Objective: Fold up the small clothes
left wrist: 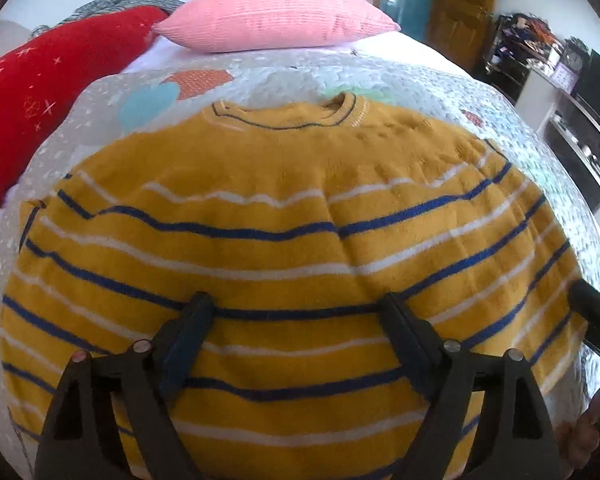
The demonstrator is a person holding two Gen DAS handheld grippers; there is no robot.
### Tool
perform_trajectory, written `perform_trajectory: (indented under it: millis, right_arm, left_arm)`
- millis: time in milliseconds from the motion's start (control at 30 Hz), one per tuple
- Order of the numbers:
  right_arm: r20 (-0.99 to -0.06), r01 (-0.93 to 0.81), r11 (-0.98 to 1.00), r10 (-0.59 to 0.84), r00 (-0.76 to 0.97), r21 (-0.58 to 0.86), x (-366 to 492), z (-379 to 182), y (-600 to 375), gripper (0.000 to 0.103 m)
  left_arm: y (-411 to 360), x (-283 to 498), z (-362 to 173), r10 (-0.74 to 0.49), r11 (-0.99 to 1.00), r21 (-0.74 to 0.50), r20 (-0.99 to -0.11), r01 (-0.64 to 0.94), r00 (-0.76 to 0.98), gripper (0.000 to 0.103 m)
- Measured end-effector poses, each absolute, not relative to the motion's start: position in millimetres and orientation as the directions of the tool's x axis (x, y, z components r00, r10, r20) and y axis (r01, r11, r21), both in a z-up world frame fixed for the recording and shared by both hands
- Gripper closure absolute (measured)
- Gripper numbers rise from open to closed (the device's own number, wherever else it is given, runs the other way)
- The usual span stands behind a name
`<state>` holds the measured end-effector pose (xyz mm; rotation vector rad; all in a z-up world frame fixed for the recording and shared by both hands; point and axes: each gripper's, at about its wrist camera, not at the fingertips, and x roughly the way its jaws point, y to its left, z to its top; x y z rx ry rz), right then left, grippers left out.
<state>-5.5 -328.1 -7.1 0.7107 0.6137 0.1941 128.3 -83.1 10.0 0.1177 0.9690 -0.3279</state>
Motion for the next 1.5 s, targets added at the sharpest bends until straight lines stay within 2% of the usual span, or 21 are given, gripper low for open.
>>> perform_trajectory:
  millis: [67,167,400,433,500,533,567,600,767,933,1200,1233,1300,1500]
  right_arm:
    - [-0.478,0.062,0.736,0.371,0.796,0.674,3.5,-12.5,-329.3,0.084]
    - [-0.445,0.061,0.666,0.424,0.789,0.743,12.2,-18.4,-337.0,0.087]
    - [-0.434,-0.015,0.728,0.424,0.795,0.685,15.8,31.2,-314.4,0.089]
    - [-0.432,-0.026,0.735,0.426,0.795,0.678,17.7,38.7,-310.2,0.089]
    - [-0.43,-0.053,0.751,0.432,0.793,0.658,24.1,57.5,-297.6,0.089]
    - [-0.431,-0.066,0.761,0.434,0.791,0.645,26.9,65.8,-291.0,0.089]
    - [-0.434,-0.088,0.777,0.437,0.788,0.623,32.7,77.7,-279.9,0.089]
    - [-0.439,-0.1,0.788,0.439,0.784,0.608,35.1,84.5,-272.3,0.089]
    - [-0.465,-0.183,0.831,0.461,0.756,0.526,60.3,115.5,-217.5,0.089]
    - [-0.5,-0.269,0.835,0.513,0.698,0.481,88.3,124.8,-147.4,0.089]
    - [-0.591,-0.354,0.832,0.553,0.587,0.427,116.5,96.4,-48.8,0.09]
    - [-0.645,-0.341,0.854,0.521,0.559,0.394,118.2,91.5,-43.9,0.09]
    - [-0.684,-0.35,0.875,0.482,0.547,0.336,124.4,78.2,-25.5,0.09]
    - [-0.742,-0.399,0.907,0.357,0.567,0.132,131.8,59.6,14.0,0.089]
  left_arm:
    - [-81.3,127.7,10.0,-0.225,0.945,-0.052,-0.82,0.323,0.526,0.017]
    - [-77.9,124.8,8.6,-0.229,0.945,-0.053,-0.811,0.322,0.538,0.017]
    - [-76.4,125.8,9.4,-0.256,0.943,-0.08,-0.794,0.322,0.551,0.018]
    - [-74.1,126.3,10.7,-0.266,0.943,-0.093,-0.791,0.321,0.552,0.021]
    - [-62.2,124.9,17.6,-0.29,0.943,-0.133,-0.775,0.304,0.561,0.043]
    - [-55.6,124.1,20.7,-0.307,0.941,-0.159,-0.768,0.298,0.562,0.064]
    - [-41.3,123.0,26.3,-0.356,0.93,-0.229,-0.754,0.287,0.552,0.077]
    - [-28.0,121.1,31.3,-0.392,0.919,-0.286,-0.739,0.271,0.549,0.081]
    - [32.3,93.8,62.1,-0.415,0.906,-0.36,-0.641,0.224,0.646,0.081]
    - [79.4,73.0,61.8,-0.385,0.909,-0.386,-0.635,0.157,0.67,0.081]
    - [150.9,23.8,44.4,-0.378,0.868,-0.496,-0.621,0.03,0.687,0.076]
    - [155.4,20.6,43.4,-0.378,0.865,-0.501,-0.621,0.023,0.687,0.076]
    - [165.7,10.5,40.4,-0.374,0.859,-0.513,-0.622,0.003,0.688,0.076]
    - [181.2,-12.3,31.1,-0.392,0.832,-0.554,-0.625,-0.03,0.676,0.075]
